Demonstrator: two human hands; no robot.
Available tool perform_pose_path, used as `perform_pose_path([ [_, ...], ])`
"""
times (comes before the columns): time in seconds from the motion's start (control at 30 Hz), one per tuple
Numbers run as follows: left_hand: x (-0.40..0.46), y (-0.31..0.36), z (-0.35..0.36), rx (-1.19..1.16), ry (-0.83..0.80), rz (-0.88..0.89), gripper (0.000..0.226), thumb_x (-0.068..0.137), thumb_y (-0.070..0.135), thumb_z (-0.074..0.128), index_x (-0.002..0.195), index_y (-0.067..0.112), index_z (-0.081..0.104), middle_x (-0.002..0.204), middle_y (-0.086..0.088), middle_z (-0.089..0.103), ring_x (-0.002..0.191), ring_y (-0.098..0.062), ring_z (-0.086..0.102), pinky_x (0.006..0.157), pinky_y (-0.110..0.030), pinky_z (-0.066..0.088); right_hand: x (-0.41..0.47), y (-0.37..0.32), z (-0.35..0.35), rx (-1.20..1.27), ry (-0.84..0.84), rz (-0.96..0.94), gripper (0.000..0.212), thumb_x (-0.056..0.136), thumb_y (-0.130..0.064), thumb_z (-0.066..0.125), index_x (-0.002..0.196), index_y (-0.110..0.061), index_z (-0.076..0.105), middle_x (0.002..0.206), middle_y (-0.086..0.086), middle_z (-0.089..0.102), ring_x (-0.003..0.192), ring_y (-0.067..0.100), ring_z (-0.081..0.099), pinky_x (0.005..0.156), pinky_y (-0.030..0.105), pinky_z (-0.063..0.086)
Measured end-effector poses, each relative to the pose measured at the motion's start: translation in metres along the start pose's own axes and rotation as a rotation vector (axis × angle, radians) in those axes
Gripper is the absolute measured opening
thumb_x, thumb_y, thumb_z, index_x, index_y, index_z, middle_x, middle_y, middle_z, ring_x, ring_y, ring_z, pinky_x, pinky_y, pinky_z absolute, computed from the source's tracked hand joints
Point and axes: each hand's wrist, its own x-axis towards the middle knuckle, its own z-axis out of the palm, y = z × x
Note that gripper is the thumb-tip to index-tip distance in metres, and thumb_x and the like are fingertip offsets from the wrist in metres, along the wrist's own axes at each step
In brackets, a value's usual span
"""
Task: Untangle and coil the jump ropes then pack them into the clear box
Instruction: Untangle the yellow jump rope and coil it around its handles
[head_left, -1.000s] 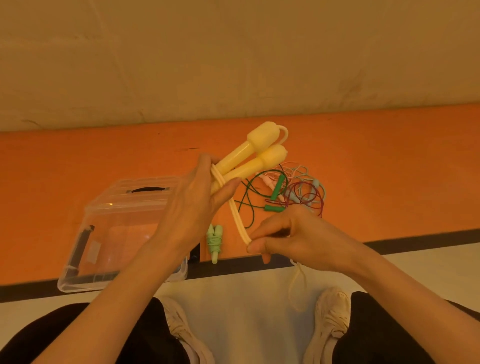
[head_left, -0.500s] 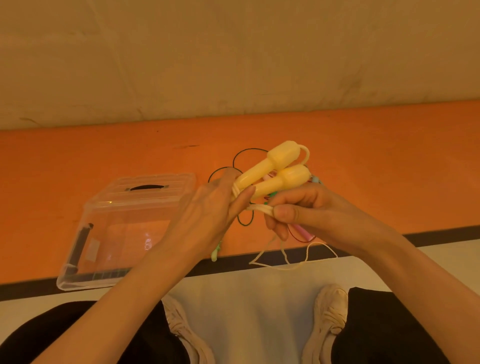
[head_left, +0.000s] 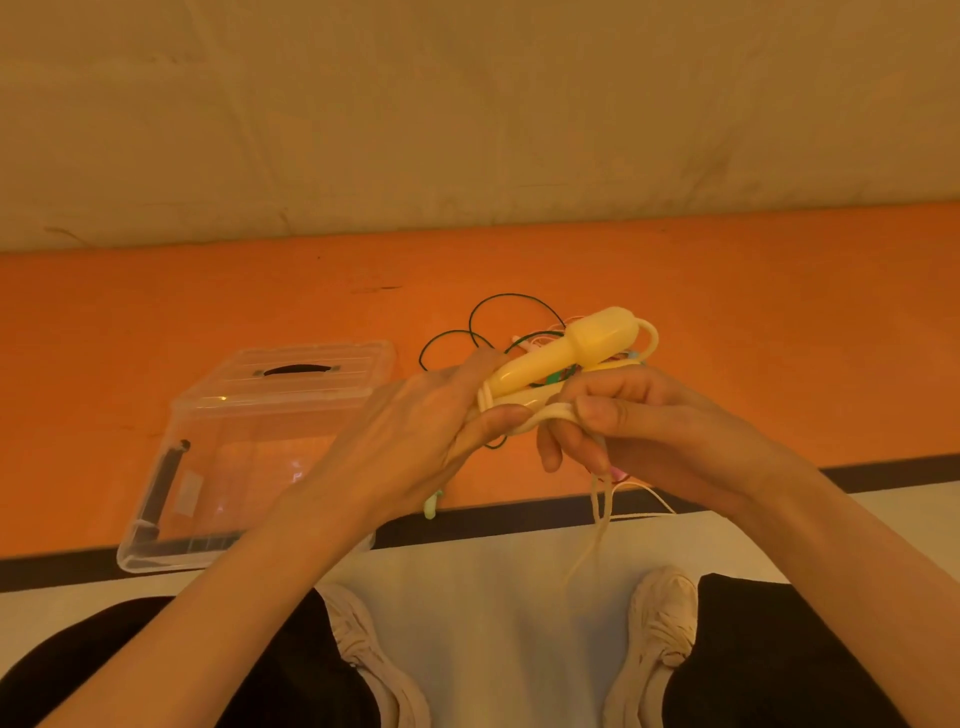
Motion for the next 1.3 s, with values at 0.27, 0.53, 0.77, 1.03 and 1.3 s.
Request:
perform_pose_path([
  [0.27, -0.002, -0.004, -0.001, -0.003, -0.054, 0.004, 0.072, 0.079, 0.076, 0.021, 0.13, 0.03, 0.045, 0.079, 0.022, 0.042, 0.066, 0.005, 0.039, 0.065, -0.034, 0.025, -0.001, -0.001, 0.001, -0.011, -0.019, 0.007, 0.027, 0.09, -0.028, 0.056, 0.081, -0.002, 0.058, 0.065, 0.0, 0.057, 0.077, 0.01, 0.062, 0.072, 0.012, 0.046],
  [0.53, -0.002, -0.002, -0.002, -0.021, -0.025, 0.031, 0.078, 0.076, 0.083, 0.021, 0.128, 0.03, 0.044, 0.084, 0.019, 0.047, 0.069, -0.005, 0.042, 0.07, -0.035, 0.025, -0.002, -0.004, 0.0, -0.019, -0.064, -0.011, 0.027, 0.091, -0.028, 0.054, 0.088, -0.001, 0.054, 0.08, 0.014, 0.048, 0.071, 0.001, 0.061, 0.07, 0.009, 0.045],
  [0.77, -0.002, 0.008, 0.007, 0.191, 0.124, 0.088, 0.06, 0.088, 0.062, 0.031, 0.114, 0.016, 0.059, 0.082, 0.004, 0.061, 0.051, -0.022, 0.059, 0.058, -0.04, 0.036, -0.001, -0.006, 0.003, -0.059, -0.006, 0.025, 0.023, 0.092, -0.025, 0.055, 0.073, -0.017, 0.065, 0.071, 0.01, 0.05, 0.066, 0.003, 0.06, 0.071, 0.013, 0.046],
  [1.03, 0.002, 0.009, 0.019, 0.421, 0.161, 0.027, 0.038, 0.082, 0.046, 0.041, 0.089, 0.012, 0.059, 0.068, 0.0, 0.056, 0.053, -0.02, 0.053, 0.048, -0.027, 0.028, 0.005, 0.0, 0.008, -0.348, 0.12, 0.139, 0.024, 0.092, -0.031, 0.051, 0.079, -0.022, 0.07, 0.064, 0.003, 0.057, 0.071, 0.02, 0.05, 0.073, 0.021, 0.044],
  [1.3, 0.003, 0.008, 0.026, 0.331, 0.151, 0.04, 0.032, 0.09, 0.031, 0.037, 0.088, 0.007, 0.058, 0.079, -0.007, 0.053, 0.062, -0.025, 0.053, 0.052, -0.029, 0.029, 0.007, 0.0, 0.008, -0.214, 0.194, 0.125, 0.027, 0.09, -0.029, 0.051, 0.076, -0.019, 0.072, 0.06, 0.0, 0.056, 0.06, 0.013, 0.05, 0.065, 0.02, 0.046],
])
